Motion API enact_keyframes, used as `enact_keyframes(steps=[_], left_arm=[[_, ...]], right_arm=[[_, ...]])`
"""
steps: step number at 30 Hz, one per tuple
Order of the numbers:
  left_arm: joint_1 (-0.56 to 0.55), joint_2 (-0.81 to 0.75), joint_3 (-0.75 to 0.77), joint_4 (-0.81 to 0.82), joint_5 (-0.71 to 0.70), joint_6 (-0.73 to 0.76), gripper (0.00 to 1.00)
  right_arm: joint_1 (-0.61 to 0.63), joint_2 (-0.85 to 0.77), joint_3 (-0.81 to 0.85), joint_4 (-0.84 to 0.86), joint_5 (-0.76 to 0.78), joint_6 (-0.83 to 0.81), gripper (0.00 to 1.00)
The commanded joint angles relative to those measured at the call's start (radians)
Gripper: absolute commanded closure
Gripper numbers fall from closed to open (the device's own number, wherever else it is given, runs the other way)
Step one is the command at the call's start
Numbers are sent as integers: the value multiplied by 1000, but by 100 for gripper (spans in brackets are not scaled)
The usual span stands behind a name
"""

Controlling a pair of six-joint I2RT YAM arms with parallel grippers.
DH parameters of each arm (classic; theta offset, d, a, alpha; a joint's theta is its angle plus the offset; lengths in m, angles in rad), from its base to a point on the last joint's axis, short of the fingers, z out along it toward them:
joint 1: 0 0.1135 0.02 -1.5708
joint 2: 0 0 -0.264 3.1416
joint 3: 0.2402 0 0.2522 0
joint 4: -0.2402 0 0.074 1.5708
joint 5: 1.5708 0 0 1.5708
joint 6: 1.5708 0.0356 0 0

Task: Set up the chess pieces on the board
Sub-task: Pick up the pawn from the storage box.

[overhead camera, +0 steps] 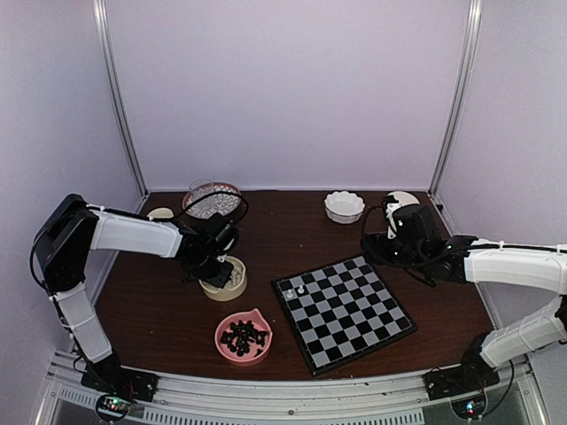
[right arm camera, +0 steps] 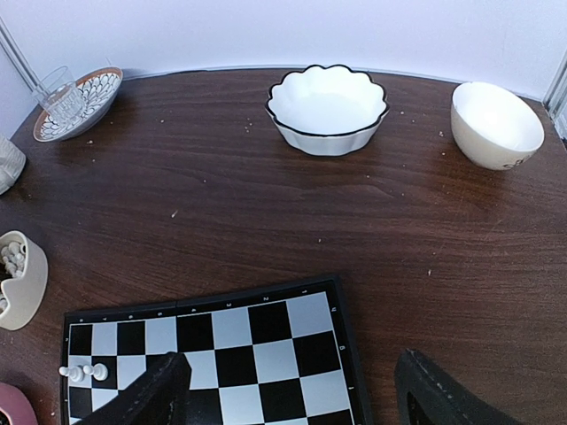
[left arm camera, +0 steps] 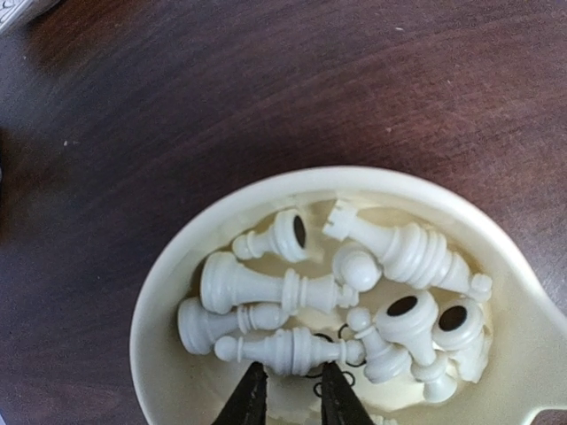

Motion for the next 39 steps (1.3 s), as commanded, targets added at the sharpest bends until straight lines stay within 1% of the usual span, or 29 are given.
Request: enact_keyframes(steps=[1, 4, 8, 12, 13, 16, 18, 22, 39], left_arm=[[9, -25, -10, 5, 18, -31, 83], [9, -82, -45, 36, 0, -27, 85], [9, -136, -80, 69, 6, -19, 91], [9, -162, -94, 92, 18, -13, 92], [9, -166, -99, 101, 22, -9, 91], [9, -160, -95, 125, 52, 7, 80], [9, -143, -69, 126, 72, 14, 77], [9, -102, -28, 127, 109, 26, 77], [9, 4, 67, 93, 80, 53, 76]], right_arm=[[8, -3, 1, 14, 3, 4, 18], [8, -7, -1, 15, 3, 4, 18], [8, -6, -1, 16, 4, 3, 18], [8, -6, -1, 16, 5, 2, 18], [8, -6, -1, 16, 6, 3, 18], [8, -5, -1, 16, 5, 3, 18], [8, -2, -1, 19, 9, 2, 18], [8, 6, 1, 21, 13, 1, 18], [8, 3, 1, 20, 3, 3, 18]])
